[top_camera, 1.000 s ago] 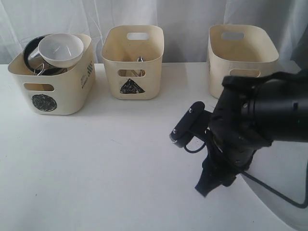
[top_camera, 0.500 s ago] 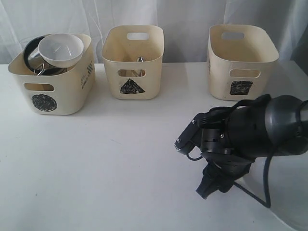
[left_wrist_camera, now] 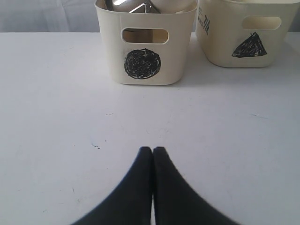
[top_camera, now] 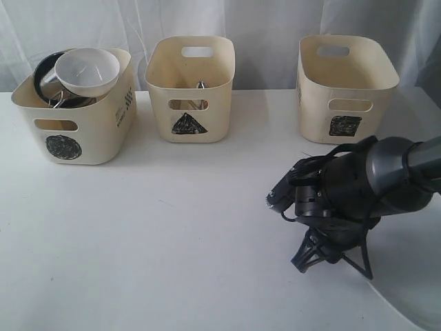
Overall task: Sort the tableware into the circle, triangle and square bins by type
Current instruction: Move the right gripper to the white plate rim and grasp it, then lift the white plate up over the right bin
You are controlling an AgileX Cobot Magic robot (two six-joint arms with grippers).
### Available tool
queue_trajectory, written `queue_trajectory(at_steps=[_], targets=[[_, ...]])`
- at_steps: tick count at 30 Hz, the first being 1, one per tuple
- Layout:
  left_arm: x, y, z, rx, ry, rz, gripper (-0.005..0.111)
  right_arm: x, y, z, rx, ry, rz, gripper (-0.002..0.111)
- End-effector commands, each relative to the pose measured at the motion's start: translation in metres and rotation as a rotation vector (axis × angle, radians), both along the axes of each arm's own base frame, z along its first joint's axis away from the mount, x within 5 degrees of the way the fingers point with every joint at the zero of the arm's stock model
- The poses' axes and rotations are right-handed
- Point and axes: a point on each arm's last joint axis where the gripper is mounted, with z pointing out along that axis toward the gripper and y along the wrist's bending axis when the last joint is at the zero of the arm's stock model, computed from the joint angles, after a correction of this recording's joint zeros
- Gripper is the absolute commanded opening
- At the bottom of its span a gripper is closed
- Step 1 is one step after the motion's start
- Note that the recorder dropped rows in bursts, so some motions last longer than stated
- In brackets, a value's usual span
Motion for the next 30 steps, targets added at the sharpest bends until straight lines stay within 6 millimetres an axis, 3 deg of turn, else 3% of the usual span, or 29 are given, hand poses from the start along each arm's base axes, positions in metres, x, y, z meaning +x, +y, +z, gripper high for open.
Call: queue_trajectory(at_steps=[1, 4, 6, 14, 19, 25, 30], targets=[[0.000, 0.000, 0.000, -0.004, -0.005, 0.002, 0.000, -0.002, 0.003, -0.015, 0.092, 0.021, -0.064, 0.028], [0.000, 0.000, 0.000, -0.004, -0.005, 0.002, 0.000, -0.003, 0.003, -0.015, 0.103, 0.026, -0.081, 0.007], [0.000, 0.000, 0.000, -0.004, -0.005, 0.002, 0.000, -0.004, 0.004, -0.013, 0.118, 0.023, -0.094, 0.000], [0.000, 0.000, 0.000, -0.004, -0.005, 0.002, 0.000, -0.012, 0.014, 0.038, 0.187, -0.085, 0.008, 0.000], [0.000, 0.000, 0.000, -0.004, -0.005, 0.002, 0.000, -0.038, 0.005, 0.078, 0.074, -0.035, 0.090, 0.000], [0.000, 0.000, 0.000, -0.004, -0.005, 0.002, 0.000, -0.075, -0.006, 0.104, 0.129, -0.105, 0.112, 0.000], [0.000, 0.000, 0.000, -0.004, -0.005, 0.002, 0.000, -0.089, -0.011, 0.135, 0.214, -0.222, 0.103, 0.000]])
